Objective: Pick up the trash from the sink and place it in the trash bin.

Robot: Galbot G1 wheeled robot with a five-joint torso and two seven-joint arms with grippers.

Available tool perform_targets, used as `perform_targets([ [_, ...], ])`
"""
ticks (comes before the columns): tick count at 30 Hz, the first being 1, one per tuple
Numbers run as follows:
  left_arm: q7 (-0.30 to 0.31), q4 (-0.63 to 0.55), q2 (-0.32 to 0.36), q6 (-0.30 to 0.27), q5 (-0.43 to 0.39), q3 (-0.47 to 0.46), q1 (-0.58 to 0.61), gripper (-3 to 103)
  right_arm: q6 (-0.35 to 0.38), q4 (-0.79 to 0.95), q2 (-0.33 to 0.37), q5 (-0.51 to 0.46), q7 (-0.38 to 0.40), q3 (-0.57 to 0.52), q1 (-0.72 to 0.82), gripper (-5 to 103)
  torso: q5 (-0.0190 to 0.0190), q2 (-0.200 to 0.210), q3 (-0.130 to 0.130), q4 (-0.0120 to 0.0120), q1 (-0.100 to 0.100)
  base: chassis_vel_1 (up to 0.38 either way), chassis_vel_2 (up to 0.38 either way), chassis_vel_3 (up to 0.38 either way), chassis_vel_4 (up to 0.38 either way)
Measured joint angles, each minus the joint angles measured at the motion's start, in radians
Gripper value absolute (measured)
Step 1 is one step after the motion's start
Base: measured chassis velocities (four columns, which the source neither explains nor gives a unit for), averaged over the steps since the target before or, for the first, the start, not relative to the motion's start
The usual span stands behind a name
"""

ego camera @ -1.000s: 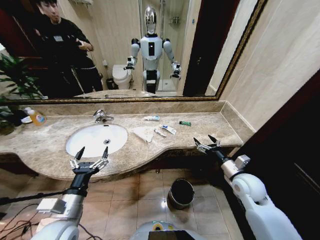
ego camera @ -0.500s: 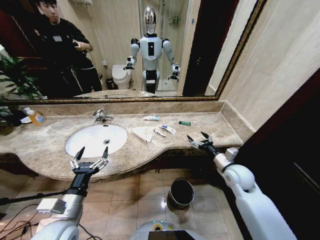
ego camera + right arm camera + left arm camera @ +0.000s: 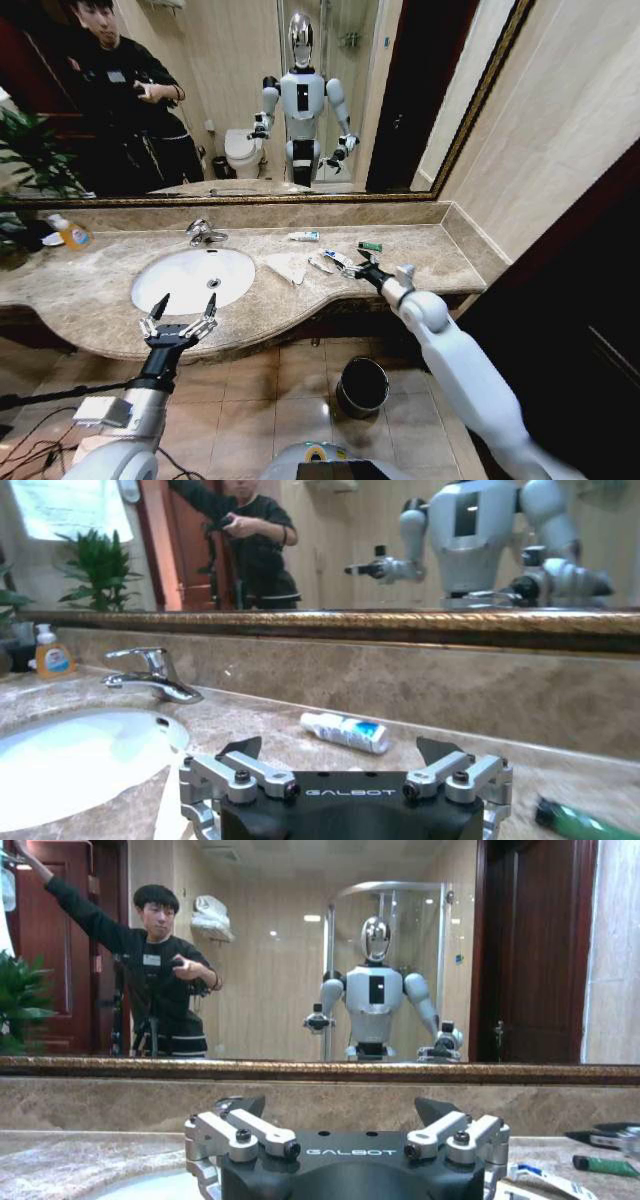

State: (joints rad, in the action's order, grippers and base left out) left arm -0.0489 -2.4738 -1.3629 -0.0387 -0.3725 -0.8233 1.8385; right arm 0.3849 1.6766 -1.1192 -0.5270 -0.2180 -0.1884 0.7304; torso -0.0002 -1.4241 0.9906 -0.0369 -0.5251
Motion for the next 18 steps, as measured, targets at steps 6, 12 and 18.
perform_targets([
  [6,0.000,0.000,0.000,0.000,0.000,0.000,0.000,100,0.005,-0.145,-0.021,0.007,-0.026,0.070,-0.114,100,0.0001,0.000,0.000,0.0001,0.000,0.000,0.000,0.000,0.000],
  [12,0.000,0.000,0.000,0.000,0.000,0.000,0.000,100,0.009,-0.256,-0.038,0.041,-0.051,0.101,-0.173,100,0.0001,0.000,0.000,0.0001,0.000,0.000,0.000,0.000,0.000],
  [18,0.000,0.000,0.000,0.000,0.000,0.000,0.000,100,0.019,-0.318,-0.061,0.053,-0.050,0.108,-0.199,100,0.0002,0.000,0.000,0.0001,0.000,0.000,0.000,0.000,0.000],
])
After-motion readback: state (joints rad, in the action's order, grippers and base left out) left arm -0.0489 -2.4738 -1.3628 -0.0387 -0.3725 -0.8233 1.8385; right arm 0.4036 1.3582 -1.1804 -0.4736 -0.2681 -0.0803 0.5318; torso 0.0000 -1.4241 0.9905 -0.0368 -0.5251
